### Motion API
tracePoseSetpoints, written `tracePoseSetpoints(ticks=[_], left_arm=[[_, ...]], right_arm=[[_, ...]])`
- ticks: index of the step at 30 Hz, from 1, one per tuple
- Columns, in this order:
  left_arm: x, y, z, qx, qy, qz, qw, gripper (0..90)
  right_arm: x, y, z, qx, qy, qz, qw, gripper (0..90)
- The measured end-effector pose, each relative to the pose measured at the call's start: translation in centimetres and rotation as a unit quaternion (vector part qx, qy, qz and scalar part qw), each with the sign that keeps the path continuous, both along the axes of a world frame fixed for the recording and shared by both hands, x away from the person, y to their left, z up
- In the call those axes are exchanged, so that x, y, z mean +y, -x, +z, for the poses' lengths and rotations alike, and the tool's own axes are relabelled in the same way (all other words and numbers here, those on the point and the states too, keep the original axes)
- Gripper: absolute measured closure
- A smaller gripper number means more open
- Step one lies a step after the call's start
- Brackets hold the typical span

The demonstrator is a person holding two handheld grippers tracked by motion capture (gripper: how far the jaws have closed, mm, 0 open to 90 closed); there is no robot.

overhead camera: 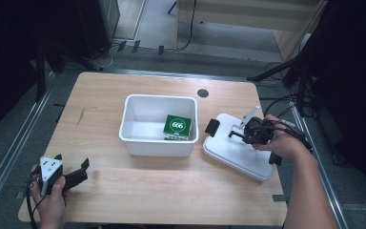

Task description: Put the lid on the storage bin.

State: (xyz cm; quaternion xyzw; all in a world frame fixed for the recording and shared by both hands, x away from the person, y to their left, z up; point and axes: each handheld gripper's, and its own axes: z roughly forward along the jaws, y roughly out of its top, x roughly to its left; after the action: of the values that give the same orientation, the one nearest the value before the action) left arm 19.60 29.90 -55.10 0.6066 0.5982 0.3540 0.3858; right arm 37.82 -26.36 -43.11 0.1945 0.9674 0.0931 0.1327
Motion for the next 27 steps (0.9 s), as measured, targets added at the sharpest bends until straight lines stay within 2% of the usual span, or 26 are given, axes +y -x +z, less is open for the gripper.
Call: tracePoseSetpoints(ticks=[4, 11, 17, 27], left_arm=[[0.0, 0.0, 0.0, 0.0, -0.001, 0.0, 1.0, 8.3], [0.0, 0.0, 0.0, -0.001, -0.001, -0.001, 1.0, 8.3], [0.0, 0.0, 0.0, 0.001, 0.001, -0.001, 1.0, 8.3], [-0.1, 0.0, 0.0, 0.002, -0.001, -0.002, 1.0, 8.4]], right_arm=[[0.0, 0.1, 1.4, -0.006, -0.008, 0.012, 0.9999, 85.2], [0.4, 0.2, 3.7, -0.011, -0.014, 0.017, 0.9997, 85.2], [0.7, 0.1, 5.5, -0.014, -0.008, 0.025, 0.9996, 85.2], [1.7, 0.3, 8.8, -0.023, -0.028, 0.024, 0.999, 85.2]])
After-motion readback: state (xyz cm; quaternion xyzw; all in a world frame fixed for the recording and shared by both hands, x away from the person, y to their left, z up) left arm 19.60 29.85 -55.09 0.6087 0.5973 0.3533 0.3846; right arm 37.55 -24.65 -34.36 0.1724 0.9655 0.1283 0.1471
